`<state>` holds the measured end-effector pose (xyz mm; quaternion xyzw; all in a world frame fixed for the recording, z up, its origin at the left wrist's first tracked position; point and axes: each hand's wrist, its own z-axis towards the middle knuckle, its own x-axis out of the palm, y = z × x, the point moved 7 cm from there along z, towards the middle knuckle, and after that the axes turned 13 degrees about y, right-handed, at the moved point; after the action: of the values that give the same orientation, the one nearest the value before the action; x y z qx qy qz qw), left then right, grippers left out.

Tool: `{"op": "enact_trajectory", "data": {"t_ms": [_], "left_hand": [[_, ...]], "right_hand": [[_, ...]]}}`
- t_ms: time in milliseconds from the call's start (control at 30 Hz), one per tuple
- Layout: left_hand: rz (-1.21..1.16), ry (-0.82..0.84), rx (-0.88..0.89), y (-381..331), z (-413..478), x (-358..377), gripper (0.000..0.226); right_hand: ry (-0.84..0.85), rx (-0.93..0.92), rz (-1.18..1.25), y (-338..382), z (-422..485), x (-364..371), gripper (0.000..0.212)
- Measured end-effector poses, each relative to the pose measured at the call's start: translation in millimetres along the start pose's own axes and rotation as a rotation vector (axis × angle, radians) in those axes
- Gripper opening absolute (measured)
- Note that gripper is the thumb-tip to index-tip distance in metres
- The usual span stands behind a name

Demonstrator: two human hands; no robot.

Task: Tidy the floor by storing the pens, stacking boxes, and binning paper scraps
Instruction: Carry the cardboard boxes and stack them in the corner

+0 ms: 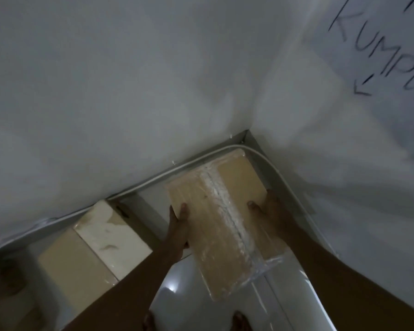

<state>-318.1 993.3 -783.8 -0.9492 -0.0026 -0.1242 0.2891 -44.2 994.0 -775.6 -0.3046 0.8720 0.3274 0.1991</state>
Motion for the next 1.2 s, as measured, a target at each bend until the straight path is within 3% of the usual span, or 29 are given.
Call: {"op": "enact_trajectory", "data": {"t_ms": [167,333,400,467,533,633,800,900,1200], "left_hand": [[0.030,0.009,-0.046,26.0,47.1,-3.6,0.053],[0.002,-0.059,-0.066,57.2,82.4,-18.9,0.050],[-0.025,-0.053,-0.050,67.1,93.5,-25.9,0.050],[-0.040,-0.043,-0.057,71.1,98.6,-28.2,0.050],[-0.024,-0.092,-0.096,72.8,99.2,-30.9,0.048],[0.008,-0.133,-0.172,73.2,98.3,-30.7,0.054],[0.039,-0.096,-0.236,71.0,94.0,-30.1,0.054],[0.058,-0.101,-0.256,72.7,93.4,-31.7,0.060],[0.023,-0.034,-0.232,52.6,125.1,-6.6,0.055]], "right_hand": [[-0.006,-0.010,-0.033,-20.3,42.2,21.8,0.081],[0.149,-0.023,-0.051,-43.3,62.2,59.5,0.092],[0.128,-0.037,-0.025,-48.8,62.8,67.3,0.094],[0.054,0.039,-0.018,-57.5,58.0,66.2,0.099],[-0.056,0.254,0.005,-73.8,44.1,70.3,0.112],[-0.196,0.598,0.253,-94.6,9.7,91.4,0.127],[-0.327,0.852,0.834,-105.9,-17.6,133.3,0.134],[-0.285,0.852,1.071,-105.6,-17.8,151.4,0.129],[-0.294,0.781,1.068,-102.3,11.1,104.0,0.128]]}}
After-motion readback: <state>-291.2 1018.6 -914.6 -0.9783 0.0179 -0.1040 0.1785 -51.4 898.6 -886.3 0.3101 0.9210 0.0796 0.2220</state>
